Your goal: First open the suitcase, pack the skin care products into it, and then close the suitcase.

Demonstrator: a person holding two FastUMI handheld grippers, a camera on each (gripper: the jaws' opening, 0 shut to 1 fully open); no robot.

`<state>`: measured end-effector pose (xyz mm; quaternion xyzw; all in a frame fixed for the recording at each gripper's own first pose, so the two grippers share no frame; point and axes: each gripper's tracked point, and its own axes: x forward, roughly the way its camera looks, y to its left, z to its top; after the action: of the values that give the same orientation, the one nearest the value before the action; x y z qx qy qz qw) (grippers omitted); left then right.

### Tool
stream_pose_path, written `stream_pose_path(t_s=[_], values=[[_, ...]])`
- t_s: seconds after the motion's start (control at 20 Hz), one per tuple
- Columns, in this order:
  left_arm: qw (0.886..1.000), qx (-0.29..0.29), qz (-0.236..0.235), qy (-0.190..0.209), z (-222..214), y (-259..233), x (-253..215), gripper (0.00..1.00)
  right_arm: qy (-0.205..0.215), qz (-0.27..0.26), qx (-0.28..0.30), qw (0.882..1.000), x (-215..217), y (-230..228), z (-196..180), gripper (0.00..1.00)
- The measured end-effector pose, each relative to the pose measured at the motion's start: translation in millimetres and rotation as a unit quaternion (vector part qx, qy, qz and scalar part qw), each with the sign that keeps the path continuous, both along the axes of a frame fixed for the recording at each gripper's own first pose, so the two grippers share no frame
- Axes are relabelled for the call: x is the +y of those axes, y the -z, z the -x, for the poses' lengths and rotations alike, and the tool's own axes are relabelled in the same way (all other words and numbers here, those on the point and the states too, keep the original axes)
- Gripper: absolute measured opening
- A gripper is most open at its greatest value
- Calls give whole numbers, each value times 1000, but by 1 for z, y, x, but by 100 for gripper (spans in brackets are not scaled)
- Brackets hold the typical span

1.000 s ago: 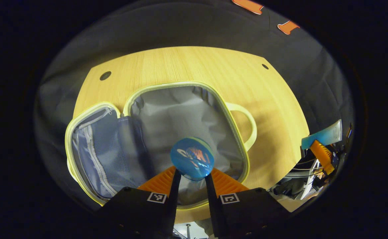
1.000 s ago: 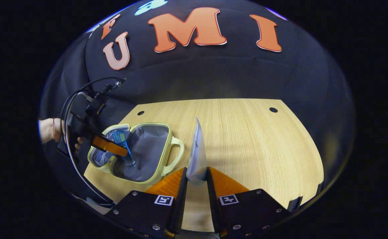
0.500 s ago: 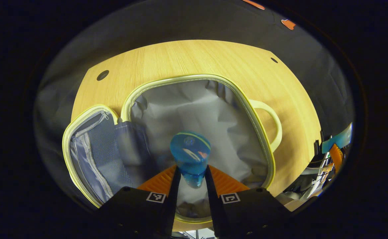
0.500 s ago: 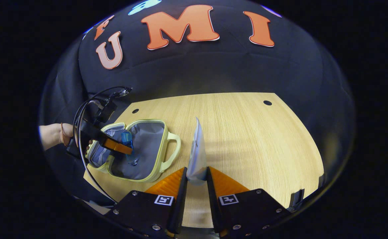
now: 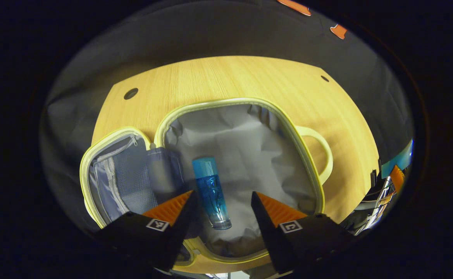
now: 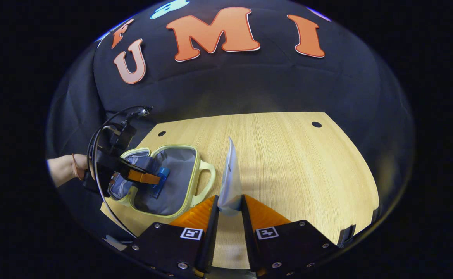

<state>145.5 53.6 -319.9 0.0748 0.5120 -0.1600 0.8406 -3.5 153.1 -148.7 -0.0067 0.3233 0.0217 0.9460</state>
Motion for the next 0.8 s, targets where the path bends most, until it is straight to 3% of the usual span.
stream_pose_path(t_s=[0.05,0.25,0.3,0.35,0.55,0.8], values=[[1000,-16,8,-5,-1,-6,-1,97,-3,-1,-3,1000,4,-4,-2,36],[996,-89,25,-17,-10,-39,7,98,-23,10,-11,1000,21,-17,-17,36],[993,-111,29,-21,-13,-49,11,98,-31,12,-10,999,29,-19,-21,31],[990,-135,31,-28,-16,-61,17,98,-41,10,-9,999,39,-22,-24,36],[970,-235,29,-49,-20,-115,47,98,-88,-15,25,996,88,-18,-35,36],[942,-319,40,-94,-6,-169,100,98,-122,-62,139,981,140,22,-41,36]])
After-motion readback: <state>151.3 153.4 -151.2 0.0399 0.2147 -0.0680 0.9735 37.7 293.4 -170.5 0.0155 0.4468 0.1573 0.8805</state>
